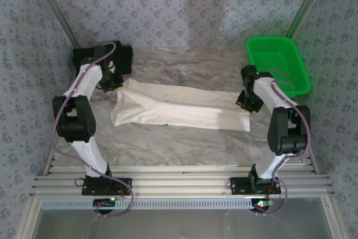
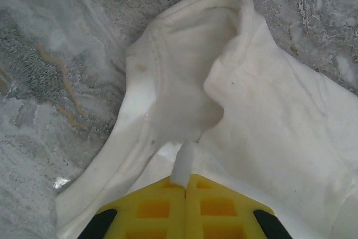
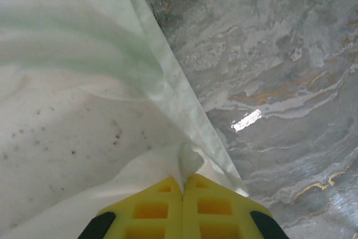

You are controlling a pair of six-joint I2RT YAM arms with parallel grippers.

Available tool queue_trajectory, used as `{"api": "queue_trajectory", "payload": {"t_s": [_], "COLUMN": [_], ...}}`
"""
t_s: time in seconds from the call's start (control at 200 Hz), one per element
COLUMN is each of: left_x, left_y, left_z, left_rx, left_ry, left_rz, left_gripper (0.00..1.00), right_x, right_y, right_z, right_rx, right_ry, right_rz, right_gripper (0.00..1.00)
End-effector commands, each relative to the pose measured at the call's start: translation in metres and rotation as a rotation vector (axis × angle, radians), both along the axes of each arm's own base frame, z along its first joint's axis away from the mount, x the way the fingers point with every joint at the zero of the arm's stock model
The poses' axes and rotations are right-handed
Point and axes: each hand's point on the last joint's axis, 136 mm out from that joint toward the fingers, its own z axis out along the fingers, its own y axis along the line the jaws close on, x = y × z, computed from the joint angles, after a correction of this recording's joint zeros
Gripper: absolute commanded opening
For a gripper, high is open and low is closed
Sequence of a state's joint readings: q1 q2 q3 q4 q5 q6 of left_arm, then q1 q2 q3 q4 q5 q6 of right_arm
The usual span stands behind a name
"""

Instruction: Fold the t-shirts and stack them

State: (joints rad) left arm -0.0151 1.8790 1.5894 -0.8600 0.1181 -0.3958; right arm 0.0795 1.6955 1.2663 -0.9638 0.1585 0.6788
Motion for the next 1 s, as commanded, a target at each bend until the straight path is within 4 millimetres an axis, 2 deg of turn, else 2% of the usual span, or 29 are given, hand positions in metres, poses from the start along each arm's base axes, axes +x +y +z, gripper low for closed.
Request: {"api": "queue_trajectory", "payload": {"t_s": [0.0,0.645,0.859,0.889,0.949,0.994], "left_x": [0.012,0.038,0.045,0.046,0.051,0.056], "left_y": [0.003,-0.007,-0.012,-0.014,-0.020,-0.025], "left_z": [0.004,-0.017,-0.025,-0.025,-0.020,-0.010], "left_rx": [0.037,0.045,0.016,0.007,-0.035,-0.068], "left_ry": [-0.021,0.016,0.033,0.037,0.029,0.001], "left_rz": [-0.025,-0.079,-0.072,-0.068,-0.067,-0.066], "left_gripper": [0.00,0.00,0.00,0.07,0.21,0.37], "right_x": [0.008,0.022,0.030,0.033,0.042,0.051], "right_y": [-0.011,-0.010,-0.010,-0.010,-0.009,-0.009], "right_z": [0.000,-0.024,-0.029,-0.029,-0.027,-0.020], "right_rx": [-0.045,-0.045,-0.041,-0.033,-0.006,0.009], "right_ry": [0.014,0.057,0.055,0.050,0.023,-0.011], "right_rz": [0.008,0.007,0.006,0.004,0.000,-0.002], "right_gripper": [0.00,0.04,0.09,0.12,0.24,0.31]}}
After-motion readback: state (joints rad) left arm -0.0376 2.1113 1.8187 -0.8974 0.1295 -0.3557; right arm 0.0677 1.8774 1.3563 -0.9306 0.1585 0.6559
